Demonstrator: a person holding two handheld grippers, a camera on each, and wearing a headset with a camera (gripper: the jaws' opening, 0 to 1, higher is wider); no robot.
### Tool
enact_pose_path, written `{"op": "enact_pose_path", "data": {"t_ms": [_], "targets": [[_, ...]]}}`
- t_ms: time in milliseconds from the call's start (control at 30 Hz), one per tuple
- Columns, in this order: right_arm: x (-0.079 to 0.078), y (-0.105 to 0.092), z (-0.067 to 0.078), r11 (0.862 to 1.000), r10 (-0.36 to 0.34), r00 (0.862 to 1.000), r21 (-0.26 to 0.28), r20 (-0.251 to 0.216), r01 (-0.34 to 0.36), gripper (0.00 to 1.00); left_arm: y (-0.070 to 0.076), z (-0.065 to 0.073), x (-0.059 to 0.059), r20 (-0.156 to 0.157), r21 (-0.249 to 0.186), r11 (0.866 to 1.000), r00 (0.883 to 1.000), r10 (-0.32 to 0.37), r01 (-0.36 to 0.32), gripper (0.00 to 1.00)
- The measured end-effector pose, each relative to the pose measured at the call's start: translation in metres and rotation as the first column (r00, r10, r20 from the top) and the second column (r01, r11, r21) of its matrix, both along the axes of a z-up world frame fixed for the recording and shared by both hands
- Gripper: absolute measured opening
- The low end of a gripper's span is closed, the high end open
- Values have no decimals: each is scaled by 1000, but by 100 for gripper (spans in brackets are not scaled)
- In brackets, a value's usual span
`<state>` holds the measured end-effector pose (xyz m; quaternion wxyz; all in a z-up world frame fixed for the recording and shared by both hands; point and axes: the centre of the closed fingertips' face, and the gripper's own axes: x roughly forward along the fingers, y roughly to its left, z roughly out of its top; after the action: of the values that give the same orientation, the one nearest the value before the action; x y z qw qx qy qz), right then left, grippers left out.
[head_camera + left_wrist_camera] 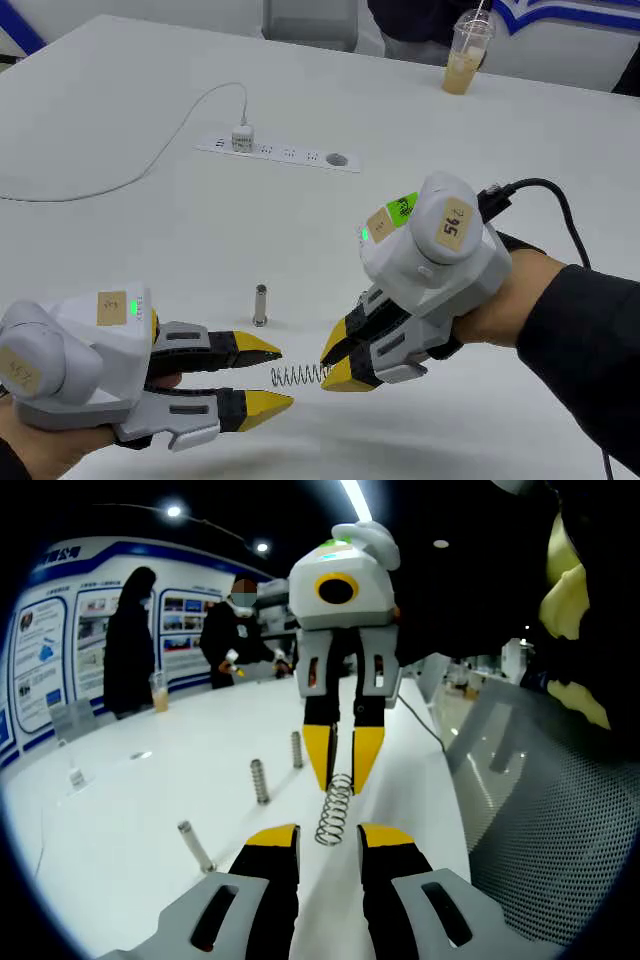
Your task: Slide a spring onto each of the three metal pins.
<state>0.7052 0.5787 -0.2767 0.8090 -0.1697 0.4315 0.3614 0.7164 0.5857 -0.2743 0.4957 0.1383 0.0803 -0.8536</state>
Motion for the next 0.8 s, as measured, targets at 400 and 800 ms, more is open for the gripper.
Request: {"op": "enact_pose_path", "data": {"t_ms": [400,800], "targets": [[-2,1,2,1000,9,1000,-9,-1,-9,11,-1,1,-4,15,-10,1000,1000,-22,22,13],[-1,5,14,999,20,1000,-29,2,-20,11,-1,-3,-8,28,-2,999,999,-36,36,11]]}}
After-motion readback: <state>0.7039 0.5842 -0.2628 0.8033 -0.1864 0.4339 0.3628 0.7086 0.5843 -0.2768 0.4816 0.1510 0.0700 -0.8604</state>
